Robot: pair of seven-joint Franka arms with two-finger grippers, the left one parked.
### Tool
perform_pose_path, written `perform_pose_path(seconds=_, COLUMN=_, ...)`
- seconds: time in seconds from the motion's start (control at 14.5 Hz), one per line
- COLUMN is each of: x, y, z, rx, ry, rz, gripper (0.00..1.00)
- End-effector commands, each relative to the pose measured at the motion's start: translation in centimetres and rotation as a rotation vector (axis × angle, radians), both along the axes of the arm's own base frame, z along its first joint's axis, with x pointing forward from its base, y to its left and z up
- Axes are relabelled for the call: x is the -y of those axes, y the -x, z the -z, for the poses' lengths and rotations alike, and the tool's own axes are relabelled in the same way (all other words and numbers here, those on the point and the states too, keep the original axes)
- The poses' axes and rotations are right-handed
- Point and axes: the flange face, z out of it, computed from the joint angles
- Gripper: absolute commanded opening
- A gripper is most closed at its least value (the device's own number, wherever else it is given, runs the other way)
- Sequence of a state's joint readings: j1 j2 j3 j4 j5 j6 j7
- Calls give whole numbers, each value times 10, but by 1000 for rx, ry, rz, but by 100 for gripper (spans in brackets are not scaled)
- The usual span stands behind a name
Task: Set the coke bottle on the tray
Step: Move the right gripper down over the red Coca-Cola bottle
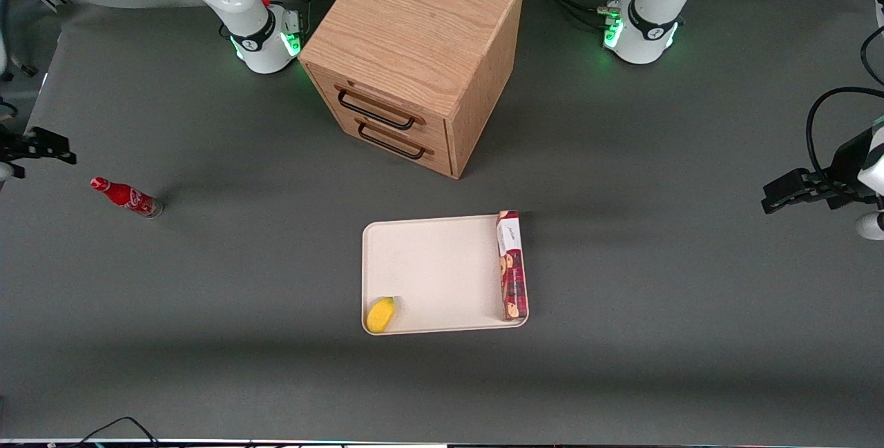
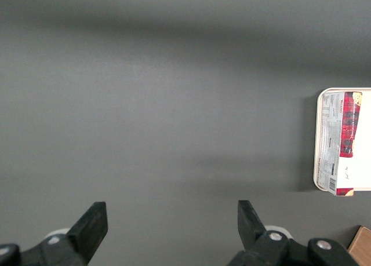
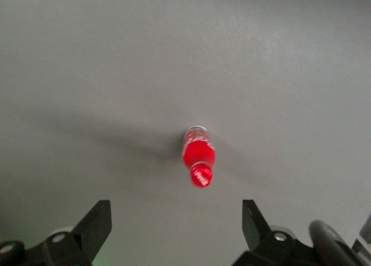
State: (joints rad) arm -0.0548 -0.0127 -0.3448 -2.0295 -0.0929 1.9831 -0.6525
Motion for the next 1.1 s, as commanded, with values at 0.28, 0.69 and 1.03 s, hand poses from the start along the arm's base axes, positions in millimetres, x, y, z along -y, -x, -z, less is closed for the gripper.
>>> perform_pose_path(seconds=0.28, x=13, y=15, z=88, rx=53, ry=52, rz=-85, gripper=98)
perform_pose_path(seconds=0.69, x=27, y=26, z=113, rx=52, ry=59, rz=-89, gripper=77)
perform_pose_path(seconds=1.03, x=24, y=30, z=122, rx=55, ry=54, rz=-110, gripper=21)
